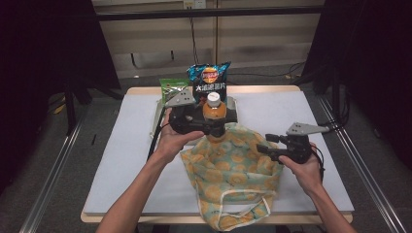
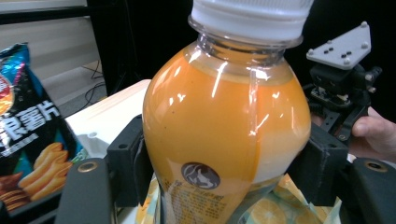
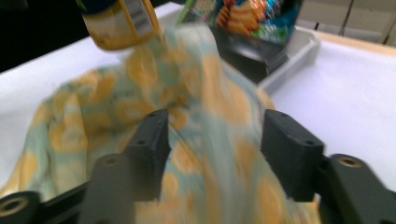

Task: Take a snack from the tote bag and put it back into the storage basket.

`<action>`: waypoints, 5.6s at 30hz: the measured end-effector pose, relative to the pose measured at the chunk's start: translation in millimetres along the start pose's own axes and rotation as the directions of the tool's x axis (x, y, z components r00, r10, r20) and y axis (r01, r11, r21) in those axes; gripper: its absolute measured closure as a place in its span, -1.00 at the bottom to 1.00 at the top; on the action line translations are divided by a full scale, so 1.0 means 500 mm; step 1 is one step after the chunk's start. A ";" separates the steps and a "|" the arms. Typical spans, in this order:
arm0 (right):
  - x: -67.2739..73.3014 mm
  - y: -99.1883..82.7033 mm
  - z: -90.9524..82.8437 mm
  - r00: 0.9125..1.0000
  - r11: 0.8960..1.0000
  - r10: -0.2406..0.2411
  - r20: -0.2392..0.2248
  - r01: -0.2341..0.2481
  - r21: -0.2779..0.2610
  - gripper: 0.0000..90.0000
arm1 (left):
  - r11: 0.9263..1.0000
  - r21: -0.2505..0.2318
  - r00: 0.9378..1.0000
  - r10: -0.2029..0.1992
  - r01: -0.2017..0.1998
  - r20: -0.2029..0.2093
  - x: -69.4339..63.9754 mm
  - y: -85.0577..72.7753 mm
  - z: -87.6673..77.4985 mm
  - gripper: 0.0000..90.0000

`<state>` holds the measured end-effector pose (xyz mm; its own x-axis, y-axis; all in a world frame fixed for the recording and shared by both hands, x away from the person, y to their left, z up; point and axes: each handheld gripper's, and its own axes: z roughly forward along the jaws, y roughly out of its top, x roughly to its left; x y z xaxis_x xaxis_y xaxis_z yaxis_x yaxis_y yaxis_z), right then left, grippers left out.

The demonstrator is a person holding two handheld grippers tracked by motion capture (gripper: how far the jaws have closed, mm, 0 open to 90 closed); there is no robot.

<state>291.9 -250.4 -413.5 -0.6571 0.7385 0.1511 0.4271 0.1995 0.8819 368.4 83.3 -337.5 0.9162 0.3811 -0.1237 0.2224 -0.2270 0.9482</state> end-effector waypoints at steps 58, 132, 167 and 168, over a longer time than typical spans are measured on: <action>0.052 -0.094 -0.049 0.982 0.998 0.065 -0.175 -0.061 0.027 -0.20 | 0.996 0.044 0.975 -0.070 0.082 -0.212 0.248 -0.106 -0.124 -0.31; 0.050 -0.091 -0.031 0.986 0.997 0.069 -0.150 -0.064 0.040 -0.45 | 0.983 0.156 0.975 -0.067 0.101 -0.212 0.320 -0.181 -0.099 -0.33; 0.046 -0.087 -0.044 0.995 0.998 0.067 -0.076 -0.068 -0.016 -0.98 | 0.976 0.109 0.904 -0.132 0.191 -0.406 0.251 -0.168 -0.155 -0.94; 0.046 -0.086 -0.046 0.996 0.998 0.061 -0.070 -0.063 -0.024 -0.98 | 0.975 0.106 0.903 -0.134 0.193 -0.408 0.243 -0.165 -0.162 -0.94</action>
<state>244.1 -256.9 -437.9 -0.6718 0.7023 0.2354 0.4525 0.1376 0.8811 434.4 220.7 -407.3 0.6612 0.7406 -0.1196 0.4291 -0.2426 0.8700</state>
